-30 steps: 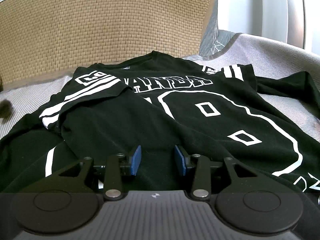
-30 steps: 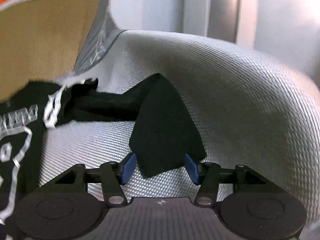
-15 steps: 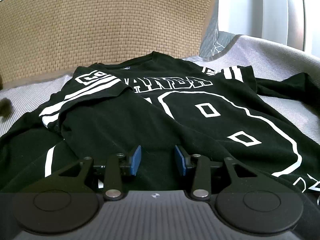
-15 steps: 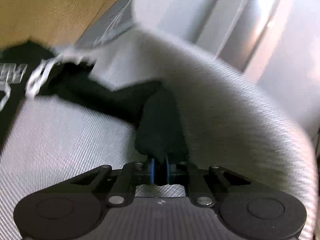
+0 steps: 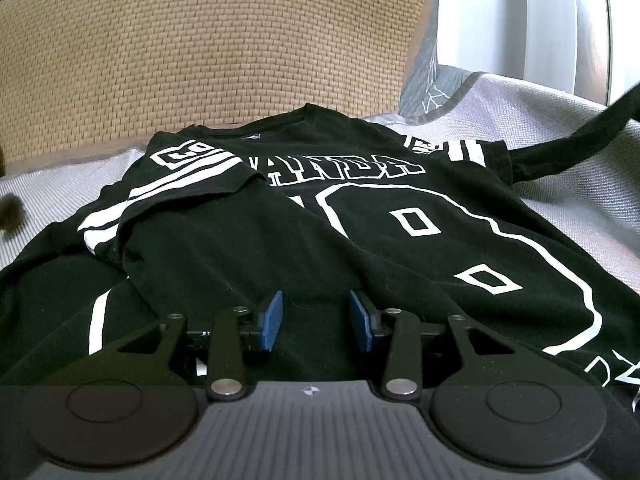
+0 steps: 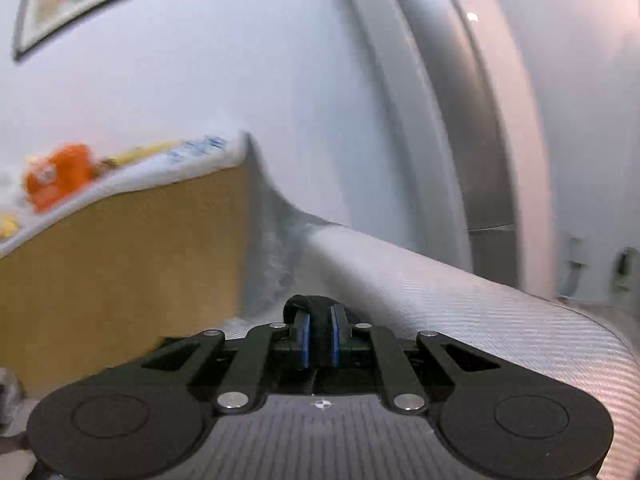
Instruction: Fold clothes
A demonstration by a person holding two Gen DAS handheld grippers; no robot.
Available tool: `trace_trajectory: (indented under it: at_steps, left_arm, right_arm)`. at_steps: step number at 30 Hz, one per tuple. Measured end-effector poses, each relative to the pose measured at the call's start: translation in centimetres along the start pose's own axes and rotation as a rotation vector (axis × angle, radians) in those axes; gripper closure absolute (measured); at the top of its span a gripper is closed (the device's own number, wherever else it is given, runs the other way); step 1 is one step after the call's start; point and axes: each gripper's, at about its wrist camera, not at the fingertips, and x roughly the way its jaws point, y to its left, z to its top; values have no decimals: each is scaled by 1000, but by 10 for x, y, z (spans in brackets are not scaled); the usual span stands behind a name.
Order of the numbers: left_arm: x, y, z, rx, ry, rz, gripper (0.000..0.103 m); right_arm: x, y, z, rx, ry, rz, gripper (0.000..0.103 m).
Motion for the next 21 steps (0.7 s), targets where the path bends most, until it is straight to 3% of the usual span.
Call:
trace_trajectory:
  at_steps: [6, 11, 16, 21]
  left_arm:
    - [0, 0, -1, -4, -2, -2, 61]
    - [0, 0, -1, -5, -4, -3, 61]
    - [-1, 0, -1, -8, -5, -5, 61]
    - [-1, 3, -2, -26, -7, -17, 61]
  right_arm:
    - [10, 65, 2, -383, -28, -65, 92]
    - [20, 138, 10, -636, -169, -66, 92]
    - [22, 233, -14, -838, -251, 180, 92]
    - [-11, 320, -79, -1069, -324, 498, 92]
